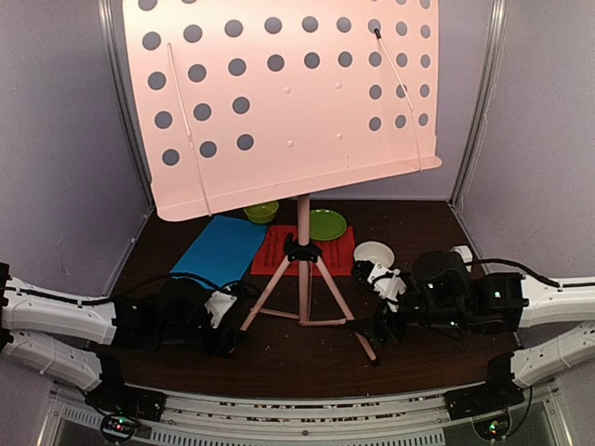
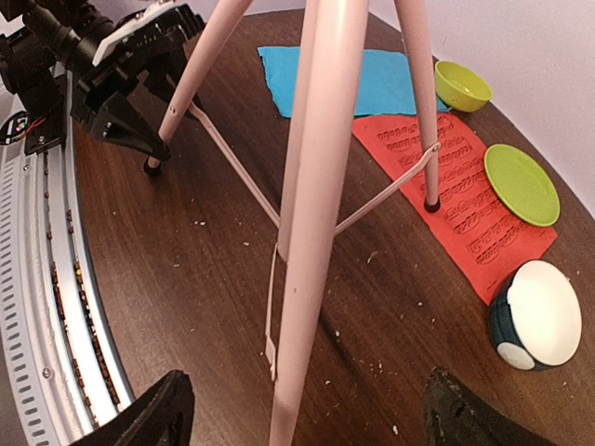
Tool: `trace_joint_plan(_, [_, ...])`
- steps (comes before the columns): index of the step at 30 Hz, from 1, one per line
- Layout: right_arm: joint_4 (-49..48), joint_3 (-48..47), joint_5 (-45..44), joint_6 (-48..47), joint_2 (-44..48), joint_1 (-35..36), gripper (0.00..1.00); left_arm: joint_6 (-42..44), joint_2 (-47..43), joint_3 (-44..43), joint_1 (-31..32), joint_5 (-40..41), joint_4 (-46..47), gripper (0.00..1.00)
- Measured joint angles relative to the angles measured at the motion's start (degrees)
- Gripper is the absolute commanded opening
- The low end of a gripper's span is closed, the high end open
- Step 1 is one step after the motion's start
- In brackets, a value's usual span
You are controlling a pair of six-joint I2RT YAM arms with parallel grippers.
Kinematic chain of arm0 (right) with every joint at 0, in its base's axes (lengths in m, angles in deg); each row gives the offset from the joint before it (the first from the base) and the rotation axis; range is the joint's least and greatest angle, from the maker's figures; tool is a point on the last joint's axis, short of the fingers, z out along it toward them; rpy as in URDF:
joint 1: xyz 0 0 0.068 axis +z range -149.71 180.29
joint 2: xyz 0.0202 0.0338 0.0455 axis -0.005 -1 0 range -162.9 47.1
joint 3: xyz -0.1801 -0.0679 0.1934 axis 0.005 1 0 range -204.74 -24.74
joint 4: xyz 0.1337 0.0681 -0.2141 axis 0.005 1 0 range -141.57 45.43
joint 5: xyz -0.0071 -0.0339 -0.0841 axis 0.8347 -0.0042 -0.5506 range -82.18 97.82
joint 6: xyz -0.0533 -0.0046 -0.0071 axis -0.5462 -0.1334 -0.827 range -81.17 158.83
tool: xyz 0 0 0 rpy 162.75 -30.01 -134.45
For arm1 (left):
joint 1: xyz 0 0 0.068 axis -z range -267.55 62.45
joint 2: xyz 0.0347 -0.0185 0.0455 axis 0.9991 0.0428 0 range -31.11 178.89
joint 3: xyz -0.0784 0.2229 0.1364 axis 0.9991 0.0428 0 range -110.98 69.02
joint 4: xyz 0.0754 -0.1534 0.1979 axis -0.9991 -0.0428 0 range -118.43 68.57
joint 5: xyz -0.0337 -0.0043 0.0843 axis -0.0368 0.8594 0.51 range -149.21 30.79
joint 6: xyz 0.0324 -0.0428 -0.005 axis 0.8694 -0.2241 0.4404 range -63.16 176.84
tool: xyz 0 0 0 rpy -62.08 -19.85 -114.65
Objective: Set up the instrument practice props
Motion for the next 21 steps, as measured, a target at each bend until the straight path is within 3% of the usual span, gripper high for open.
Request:
trace_joint_plan(5, [0.31, 2.82, 2.05, 1.03, 0.26, -0.28, 0.75, 0.02, -0.66, -0.02, -0.07, 0.39, 0.02, 0.55])
trace_joint_plan(14, [-5.18, 5.73, 4.57, 4.31, -7.45, -0.76, 0.6, -1.09, 3.45, -1.07, -0.07, -2.03, 2.05, 0.3])
trace_joint_plan(18, [-7.56, 6.58, 5.46, 4.52, -9.42, -0.92, 0.44, -2.12, 4.57, -1.73, -0.09, -3.34, 2.21, 0.17])
trace_joint_plan(21, [-8.79, 7.5, 5.55, 5.09, -10.08, -0.96, 0.26, -1.01, 4.59, -1.75, -0.07, -3.58, 2.19, 0.06])
